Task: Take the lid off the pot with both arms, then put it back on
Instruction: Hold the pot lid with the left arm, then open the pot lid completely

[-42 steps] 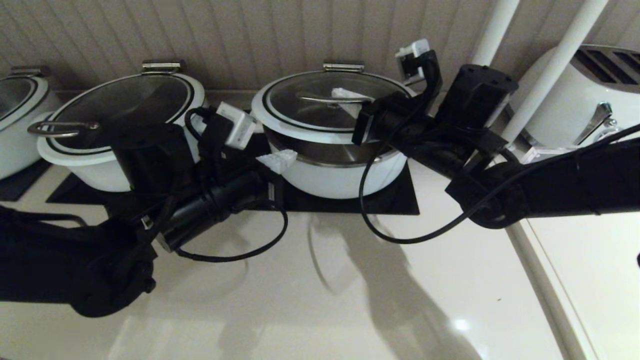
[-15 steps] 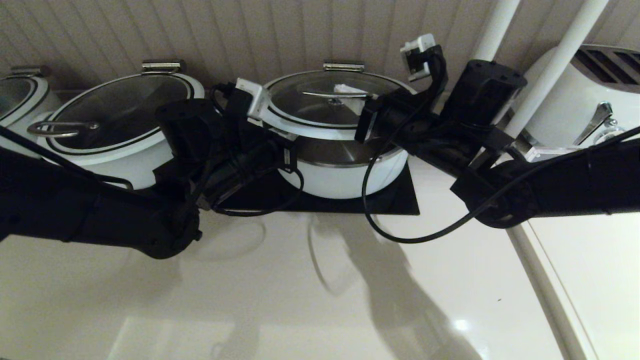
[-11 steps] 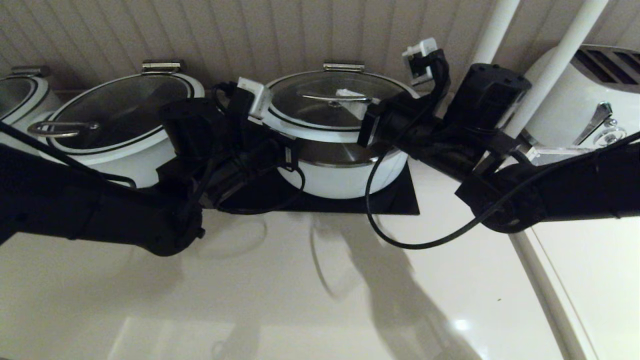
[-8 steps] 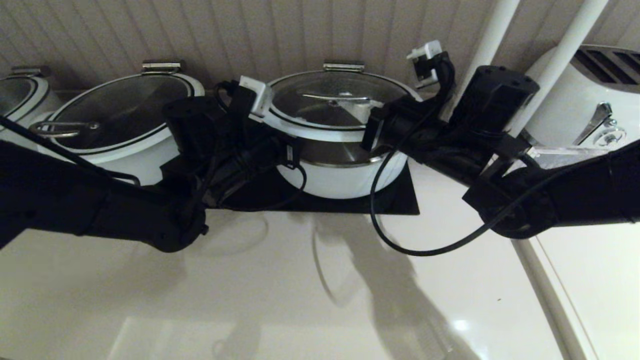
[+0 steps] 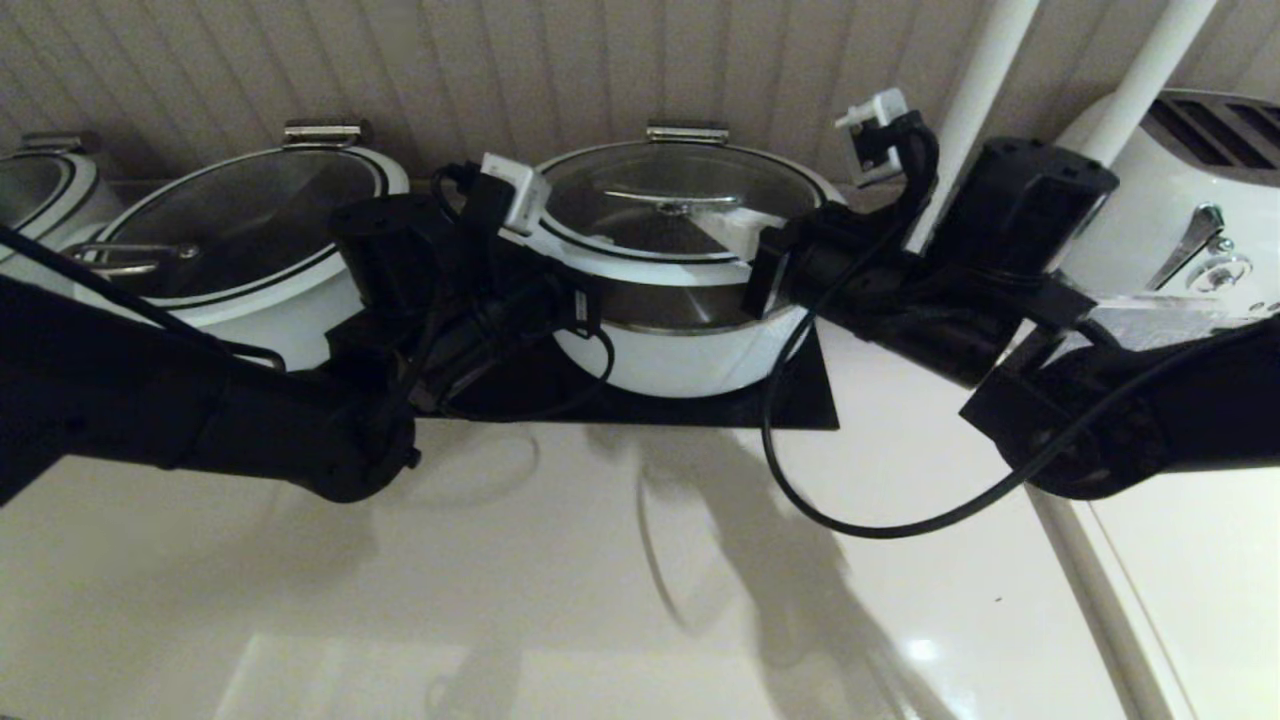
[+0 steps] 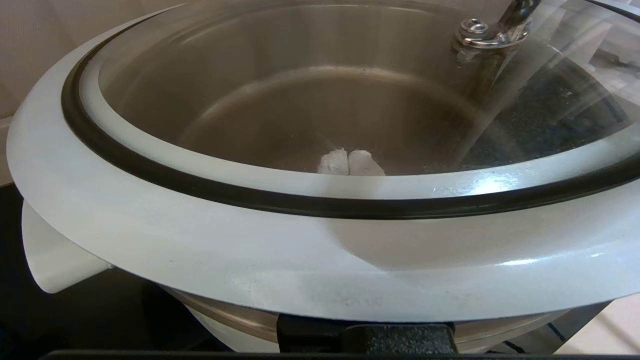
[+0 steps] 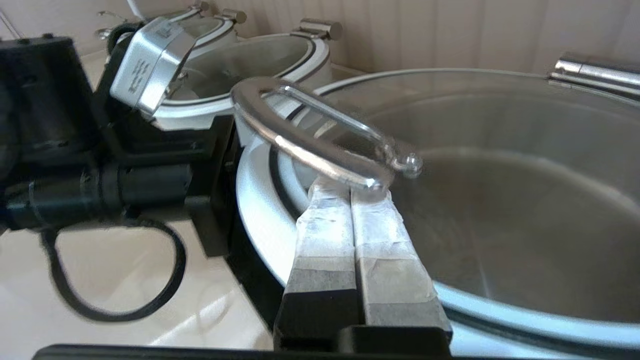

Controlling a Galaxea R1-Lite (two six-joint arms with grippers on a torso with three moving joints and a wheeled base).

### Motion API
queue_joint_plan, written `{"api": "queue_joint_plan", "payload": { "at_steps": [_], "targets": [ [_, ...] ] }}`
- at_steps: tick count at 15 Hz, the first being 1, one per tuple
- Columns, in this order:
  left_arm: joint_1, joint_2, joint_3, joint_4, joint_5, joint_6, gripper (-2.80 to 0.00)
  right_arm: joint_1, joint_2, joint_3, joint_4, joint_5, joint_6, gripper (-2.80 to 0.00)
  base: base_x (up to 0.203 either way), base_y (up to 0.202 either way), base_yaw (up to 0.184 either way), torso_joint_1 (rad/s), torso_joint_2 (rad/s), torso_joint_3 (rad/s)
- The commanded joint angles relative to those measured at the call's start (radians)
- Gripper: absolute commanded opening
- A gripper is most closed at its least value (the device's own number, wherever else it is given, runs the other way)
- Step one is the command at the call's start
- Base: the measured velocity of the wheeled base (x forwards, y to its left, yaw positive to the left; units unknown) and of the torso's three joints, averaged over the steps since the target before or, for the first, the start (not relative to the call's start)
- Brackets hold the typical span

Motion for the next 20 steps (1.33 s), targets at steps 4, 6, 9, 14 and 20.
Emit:
{"api": "queue_joint_plan", "payload": {
  "at_steps": [4, 6, 9, 14, 20],
  "targets": [
    [0.004, -0.001, 0.000, -0.007, -0.001, 0.000, -2.80, 0.001, -0.073, 0.103, -0.008, 0.003, 0.000, -2.80, 0.000, 0.000, 0.000, 0.000, 0.00, 0.000],
    [0.004, 0.001, 0.000, -0.007, -0.001, 0.001, -2.80, 0.001, -0.102, 0.135, -0.009, 0.005, 0.000, -2.80, 0.000, 0.000, 0.000, 0.000, 0.00, 0.000],
    [0.006, 0.003, 0.002, -0.007, -0.001, 0.000, -2.80, 0.001, -0.144, 0.194, -0.009, 0.005, 0.001, -2.80, 0.000, 0.000, 0.000, 0.000, 0.00, 0.000],
    [0.006, 0.009, 0.000, -0.007, -0.002, 0.001, -2.80, 0.001, -0.218, 0.307, -0.009, 0.008, 0.001, -2.80, 0.000, 0.000, 0.000, 0.000, 0.00, 0.000],
    [0.008, 0.009, -0.023, -0.004, -0.002, 0.003, -2.80, 0.001, -0.238, 0.389, -0.012, 0.008, 0.003, -2.80, 0.000, 0.000, 0.000, 0.000, 0.00, 0.000]
  ]
}}
